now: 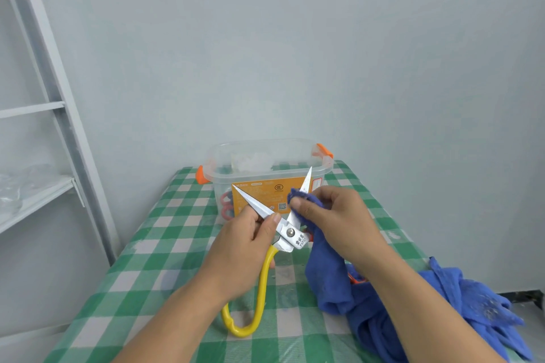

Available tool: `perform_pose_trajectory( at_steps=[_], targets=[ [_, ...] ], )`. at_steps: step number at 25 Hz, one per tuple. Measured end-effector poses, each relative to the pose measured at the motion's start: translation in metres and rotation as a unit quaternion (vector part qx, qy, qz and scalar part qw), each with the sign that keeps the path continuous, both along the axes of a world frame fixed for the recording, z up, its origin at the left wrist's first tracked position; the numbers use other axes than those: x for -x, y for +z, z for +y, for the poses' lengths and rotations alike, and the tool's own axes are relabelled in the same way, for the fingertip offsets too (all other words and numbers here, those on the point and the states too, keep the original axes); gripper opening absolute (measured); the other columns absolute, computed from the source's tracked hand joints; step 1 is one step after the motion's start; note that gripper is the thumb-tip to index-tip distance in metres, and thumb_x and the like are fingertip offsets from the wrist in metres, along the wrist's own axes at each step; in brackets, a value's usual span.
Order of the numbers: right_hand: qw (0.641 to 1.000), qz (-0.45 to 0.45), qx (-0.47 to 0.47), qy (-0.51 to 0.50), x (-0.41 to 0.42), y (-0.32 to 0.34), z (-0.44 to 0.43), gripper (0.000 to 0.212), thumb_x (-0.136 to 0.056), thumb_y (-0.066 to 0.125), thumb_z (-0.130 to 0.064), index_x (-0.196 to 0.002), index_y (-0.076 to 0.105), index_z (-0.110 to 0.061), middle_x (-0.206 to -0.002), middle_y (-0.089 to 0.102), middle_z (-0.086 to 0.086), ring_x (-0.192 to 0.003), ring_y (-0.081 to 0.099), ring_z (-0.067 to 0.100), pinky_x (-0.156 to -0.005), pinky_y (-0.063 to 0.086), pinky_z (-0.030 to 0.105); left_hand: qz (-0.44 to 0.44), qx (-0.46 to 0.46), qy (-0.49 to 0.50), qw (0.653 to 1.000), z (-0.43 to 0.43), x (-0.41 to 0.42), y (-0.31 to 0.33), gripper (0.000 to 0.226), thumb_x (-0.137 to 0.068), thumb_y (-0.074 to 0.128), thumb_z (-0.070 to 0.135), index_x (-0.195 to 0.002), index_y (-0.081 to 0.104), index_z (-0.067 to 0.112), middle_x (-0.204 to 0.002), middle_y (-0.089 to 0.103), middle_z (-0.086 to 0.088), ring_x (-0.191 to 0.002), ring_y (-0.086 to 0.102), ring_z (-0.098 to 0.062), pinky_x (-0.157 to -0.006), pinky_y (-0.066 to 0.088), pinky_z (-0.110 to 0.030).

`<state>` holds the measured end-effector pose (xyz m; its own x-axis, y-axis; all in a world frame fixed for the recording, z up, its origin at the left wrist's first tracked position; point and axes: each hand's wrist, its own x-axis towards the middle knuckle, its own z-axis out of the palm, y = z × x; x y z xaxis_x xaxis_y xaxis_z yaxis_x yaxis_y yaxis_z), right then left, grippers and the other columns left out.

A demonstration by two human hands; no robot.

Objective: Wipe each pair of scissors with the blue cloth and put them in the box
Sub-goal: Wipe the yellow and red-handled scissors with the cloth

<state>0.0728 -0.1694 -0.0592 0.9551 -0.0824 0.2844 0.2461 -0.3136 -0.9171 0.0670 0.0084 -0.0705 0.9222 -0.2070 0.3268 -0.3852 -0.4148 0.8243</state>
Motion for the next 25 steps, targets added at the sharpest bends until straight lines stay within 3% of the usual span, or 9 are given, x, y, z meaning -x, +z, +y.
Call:
perform_pose_trajectory(
  at_steps=[3,6,8,11,14,17,20,25],
  targets=[
    [1.000,-0.006,0.004,0.029,0.000,0.004,-0.005,0.033,-0.072,0.090,-0.021,-0.094,0.068,-0.007,-0.083,0.075,0.012,-0.073,0.073,0.024,-0.068,0.059,0.041,0.003,-0.001,-0.005,1.000,-0.001,0.001,0.000,0.023,-0.103,0.050,0.031,-0.086,0.053,0.015,-0.057,0.060,0.019,-0.054,0.066,-0.015,-0.053,0.046,-0.021],
    [0.997,-0.014,-0.076,0.031,0.002,0.012,0.001,0.020,-0.081,0.080,-0.001,-0.093,0.064,0.003,-0.065,0.073,0.003,-0.055,0.068,0.008,-0.047,0.050,0.021,-0.006,-0.002,-0.009,1.000,0.000,0.001,0.001,0.022,-0.103,0.050,0.031,-0.088,0.054,0.016,-0.058,0.060,0.020,-0.054,0.065,-0.015,-0.055,0.048,-0.025],
    [0.997,-0.035,-0.076,0.002,0.001,0.014,0.005,0.017,-0.089,0.074,-0.009,-0.084,0.065,0.005,-0.058,0.068,0.007,-0.050,0.063,0.009,-0.047,0.049,0.025,-0.021,-0.012,-0.006,1.000,0.000,0.000,0.002,0.022,-0.103,0.050,0.032,-0.087,0.053,0.017,-0.058,0.060,0.019,-0.056,0.066,-0.016,-0.057,0.049,-0.028],
    [0.996,-0.048,-0.050,-0.048,-0.004,0.013,0.007,0.052,-0.097,0.064,-0.036,-0.077,0.058,0.011,-0.065,0.060,0.031,-0.053,0.058,0.025,-0.056,0.052,0.050,-0.029,-0.015,-0.012,0.999,-0.001,0.002,0.002,0.021,-0.103,0.050,0.030,-0.087,0.054,0.017,-0.058,0.061,0.019,-0.054,0.065,-0.015,-0.058,0.050,-0.030],
    [0.995,-0.043,-0.075,-0.053,-0.008,0.015,0.005,0.065,-0.099,0.057,-0.047,-0.074,0.050,0.013,-0.059,0.051,0.021,-0.054,0.050,0.024,-0.056,0.048,0.044,-0.026,-0.009,-0.020,0.999,-0.003,0.004,0.002,0.020,-0.102,0.051,0.030,-0.089,0.057,0.016,-0.059,0.063,0.018,-0.053,0.065,-0.014,-0.061,0.055,-0.036],
    [0.992,-0.028,-0.121,-0.007,-0.007,0.014,-0.002,0.051,-0.096,0.066,-0.033,-0.079,0.058,0.015,-0.060,0.056,0.015,-0.055,0.053,0.021,-0.057,0.049,0.034,-0.020,-0.004,-0.019,1.000,0.000,0.003,0.002,0.020,-0.102,0.051,0.030,-0.092,0.058,0.015,-0.060,0.064,0.018,-0.053,0.065,-0.013,-0.063,0.056,-0.037],
    [0.994,0.004,-0.105,0.029,0.000,0.018,-0.008,0.018,-0.086,0.077,-0.014,-0.076,0.068,-0.002,-0.059,0.065,0.004,-0.051,0.057,0.014,-0.054,0.047,0.025,-0.020,-0.001,-0.021,1.000,0.000,0.003,0.002,0.021,-0.102,0.051,0.030,-0.092,0.058,0.014,-0.060,0.063,0.019,-0.053,0.064,-0.014,-0.064,0.056,-0.039],
    [0.991,0.031,-0.131,0.012,-0.002,0.023,-0.010,0.023,-0.084,0.080,-0.019,-0.071,0.066,-0.008,-0.066,0.069,0.012,-0.055,0.062,0.022,-0.054,0.049,0.029,-0.030,-0.012,-0.009,0.999,0.001,0.003,0.002,0.022,-0.102,0.051,0.033,-0.092,0.058,0.015,-0.063,0.066,0.016,-0.056,0.067,-0.015,-0.064,0.055,-0.040]
  ],
)
